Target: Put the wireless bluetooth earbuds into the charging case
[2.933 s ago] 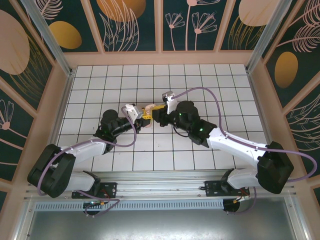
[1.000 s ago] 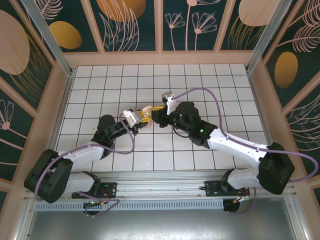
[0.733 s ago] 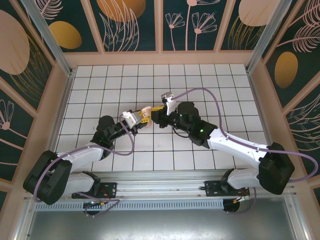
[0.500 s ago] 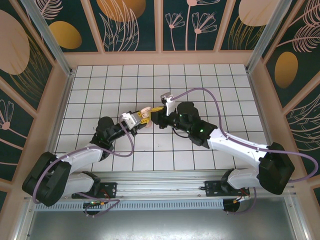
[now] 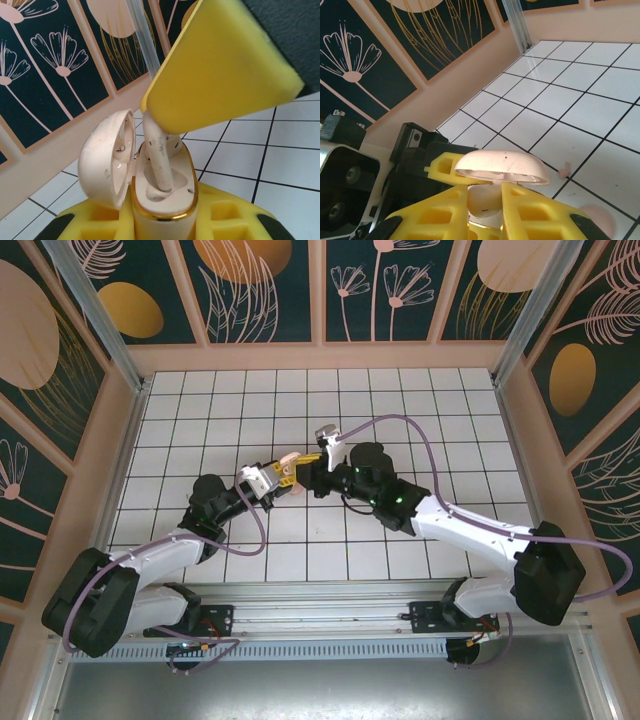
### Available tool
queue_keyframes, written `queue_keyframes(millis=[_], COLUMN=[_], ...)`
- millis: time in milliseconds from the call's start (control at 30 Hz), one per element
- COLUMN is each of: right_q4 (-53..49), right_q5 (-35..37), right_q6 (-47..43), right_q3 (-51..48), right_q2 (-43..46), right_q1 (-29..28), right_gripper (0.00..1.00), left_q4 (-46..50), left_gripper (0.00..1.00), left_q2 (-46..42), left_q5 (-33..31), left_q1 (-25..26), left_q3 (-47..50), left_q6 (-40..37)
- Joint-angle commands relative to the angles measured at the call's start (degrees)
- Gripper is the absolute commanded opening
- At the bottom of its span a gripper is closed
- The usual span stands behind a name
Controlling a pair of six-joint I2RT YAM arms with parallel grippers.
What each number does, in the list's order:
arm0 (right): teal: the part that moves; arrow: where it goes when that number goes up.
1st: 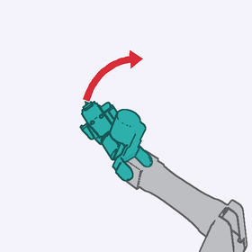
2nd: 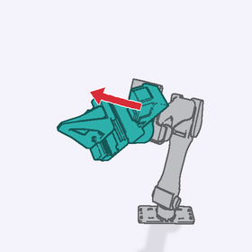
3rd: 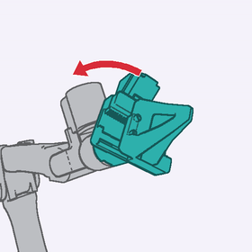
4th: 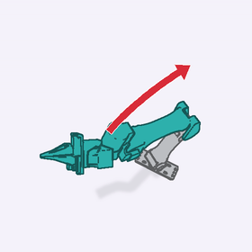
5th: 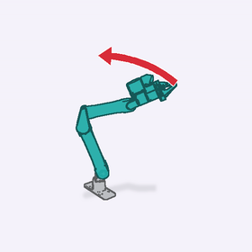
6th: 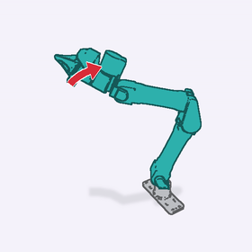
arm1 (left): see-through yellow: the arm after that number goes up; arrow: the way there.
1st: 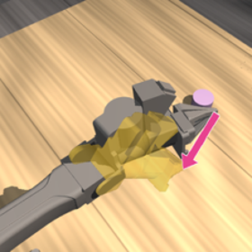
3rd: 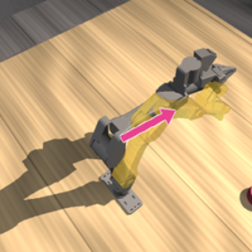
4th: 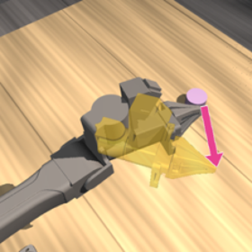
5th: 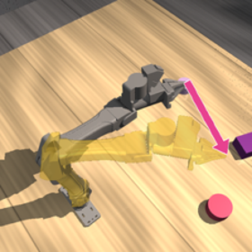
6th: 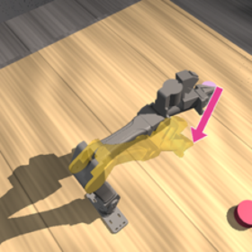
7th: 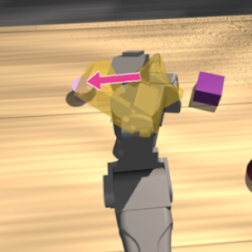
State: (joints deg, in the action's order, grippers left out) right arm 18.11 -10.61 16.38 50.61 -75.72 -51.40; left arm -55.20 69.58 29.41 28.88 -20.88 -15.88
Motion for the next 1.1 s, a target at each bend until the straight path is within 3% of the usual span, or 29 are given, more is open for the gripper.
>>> queue_keyframes(millis=[0, 533, 1067], right_q4=[1.5, 3.8, -1.1], right_q5=[-1.4, -1.4, 2.7], right_q6=[-0.8, -0.9, -1.5], right_q3=[1.5, 1.2, -1.0], right_q2=[-1.2, 0.7, -0.1], right_q1=[-1.1, -1.4, -1.1], right_gripper=[0.20, 0.20, 0.21], left_q4=[-2.7, -2.1, -4.1], left_gripper=[0.17, 0.17, 0.18], left_q2=[-1.5, -0.9, -1.7], left_q5=[1.1, 0.8, 2.3], left_q1=[0.1, 0.1, 0.1], left_q3=[-0.4, -1.0, -1.1], left_q6=[-0.8, 0.1, 2.8])
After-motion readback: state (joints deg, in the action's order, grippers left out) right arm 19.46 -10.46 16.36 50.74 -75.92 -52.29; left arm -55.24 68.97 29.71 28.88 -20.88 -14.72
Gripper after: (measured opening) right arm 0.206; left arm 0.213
